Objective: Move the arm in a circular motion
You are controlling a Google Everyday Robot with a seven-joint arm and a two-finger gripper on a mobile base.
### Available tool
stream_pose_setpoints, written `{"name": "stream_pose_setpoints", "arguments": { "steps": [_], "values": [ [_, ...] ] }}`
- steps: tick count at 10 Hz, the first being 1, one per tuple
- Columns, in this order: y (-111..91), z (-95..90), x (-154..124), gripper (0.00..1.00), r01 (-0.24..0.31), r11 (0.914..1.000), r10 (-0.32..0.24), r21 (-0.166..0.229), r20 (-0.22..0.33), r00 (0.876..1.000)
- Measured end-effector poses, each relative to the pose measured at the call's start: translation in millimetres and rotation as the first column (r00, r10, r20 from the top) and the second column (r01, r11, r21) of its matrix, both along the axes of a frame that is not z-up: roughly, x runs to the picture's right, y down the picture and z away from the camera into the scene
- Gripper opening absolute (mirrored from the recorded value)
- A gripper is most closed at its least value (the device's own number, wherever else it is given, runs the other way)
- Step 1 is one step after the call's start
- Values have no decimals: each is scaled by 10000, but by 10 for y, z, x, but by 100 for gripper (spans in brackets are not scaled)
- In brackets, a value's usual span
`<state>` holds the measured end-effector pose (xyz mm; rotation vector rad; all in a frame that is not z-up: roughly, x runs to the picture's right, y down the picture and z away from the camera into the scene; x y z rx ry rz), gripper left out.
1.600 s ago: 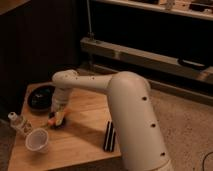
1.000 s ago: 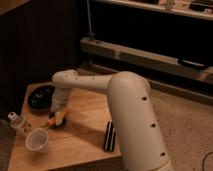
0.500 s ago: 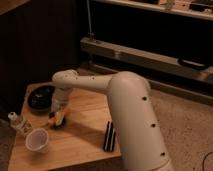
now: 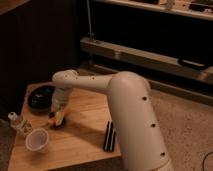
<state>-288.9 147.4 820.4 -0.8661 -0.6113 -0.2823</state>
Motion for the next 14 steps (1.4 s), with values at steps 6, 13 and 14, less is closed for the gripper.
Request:
{"name": "stream_pose_setpoints", "arguments": {
  "steps": [6, 13, 14],
  "values": [
    [-404, -294, 181, 65, 800, 9895, -669, 1204, -1099, 9917],
    [-1622, -371, 917, 65, 1479, 9367, -886, 3174, -1936, 9771],
    [-2038, -282, 1640, 65, 1300, 9231, -249, 3619, -2809, 9594]
  ]
}}
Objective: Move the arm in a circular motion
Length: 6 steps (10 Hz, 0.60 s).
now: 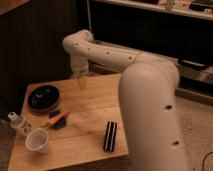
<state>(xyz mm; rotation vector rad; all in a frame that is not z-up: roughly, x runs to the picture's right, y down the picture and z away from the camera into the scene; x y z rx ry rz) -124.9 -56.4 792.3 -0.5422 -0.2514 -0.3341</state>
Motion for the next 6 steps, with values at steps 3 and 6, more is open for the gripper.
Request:
{"name": "stream_pose_setpoints", "arguments": {
  "steps": [3, 6],
  "values": [
    [101, -257, 869, 65, -806, 9964, 832, 266, -1214, 9891],
    [546, -650, 1219, 65, -1178, 9930, 1174, 93, -1911, 9745]
  ]
}}
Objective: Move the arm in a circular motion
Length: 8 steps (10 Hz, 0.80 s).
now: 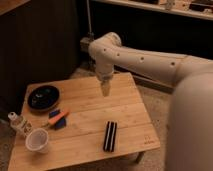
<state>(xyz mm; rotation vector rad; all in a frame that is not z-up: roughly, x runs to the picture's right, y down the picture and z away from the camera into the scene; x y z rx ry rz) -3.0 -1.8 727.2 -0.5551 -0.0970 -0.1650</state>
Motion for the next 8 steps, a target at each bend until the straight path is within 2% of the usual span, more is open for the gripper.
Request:
{"name": "stream_pose_setpoints", "arguments": {
  "steps": [2, 3, 5, 6, 7, 8],
  "values": [
    [346, -198, -58, 65, -70, 9992, 72, -384, 51, 10000],
    [579, -286, -157, 65, -27, 9976, 46, -688, 274, 9996],
    [1042, -389, -534, 65, 391, 9893, -251, -1404, 1003, 9946],
    [1210, -398, -759, 65, 705, 9840, -472, -1634, 1423, 9887],
    [1344, -366, -1059, 65, 1211, 9764, -849, -1788, 1979, 9766],
    [1382, -330, -1310, 65, 1613, 9709, -1166, -1769, 2393, 9639]
  ]
}}
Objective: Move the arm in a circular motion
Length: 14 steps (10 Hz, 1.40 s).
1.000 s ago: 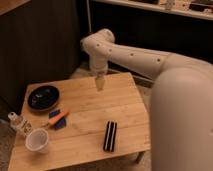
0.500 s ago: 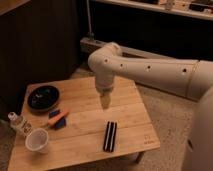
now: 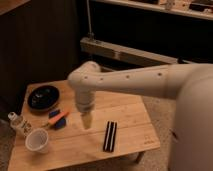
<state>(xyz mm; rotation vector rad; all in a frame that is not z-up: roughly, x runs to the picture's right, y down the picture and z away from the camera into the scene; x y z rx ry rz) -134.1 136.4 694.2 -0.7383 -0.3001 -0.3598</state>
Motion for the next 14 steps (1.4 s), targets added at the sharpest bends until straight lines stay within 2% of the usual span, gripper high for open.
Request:
{"name": "stream_pose_setpoints", "arguments": {
  "steps": [2, 3, 5, 7, 9, 10, 11, 12, 14],
  "values": [
    [-76, 133, -503, 65, 847, 9962, -860, 186, 858, 9926],
    [-140, 188, -635, 65, 1084, 9937, -1108, 278, 1086, 9879],
    [-440, 405, -1000, 65, 1730, 9830, -1810, 613, 1666, 9693],
    [-824, 659, -1088, 65, 1903, 9775, -2047, 914, 1895, 9603],
    [-1291, 948, -895, 65, 1485, 9820, -1684, 1164, 1852, 9682],
    [-1449, 1048, -761, 65, 1207, 9851, -1411, 1227, 1739, 9746],
    [-1575, 1131, -594, 65, 922, 9877, -1117, 1264, 1567, 9813],
    [-1696, 1200, -316, 65, 542, 9902, -709, 1287, 1287, 9892],
    [-1733, 1194, 136, 65, -36, 9914, -73, 1311, 830, 9965]
  ]
}}
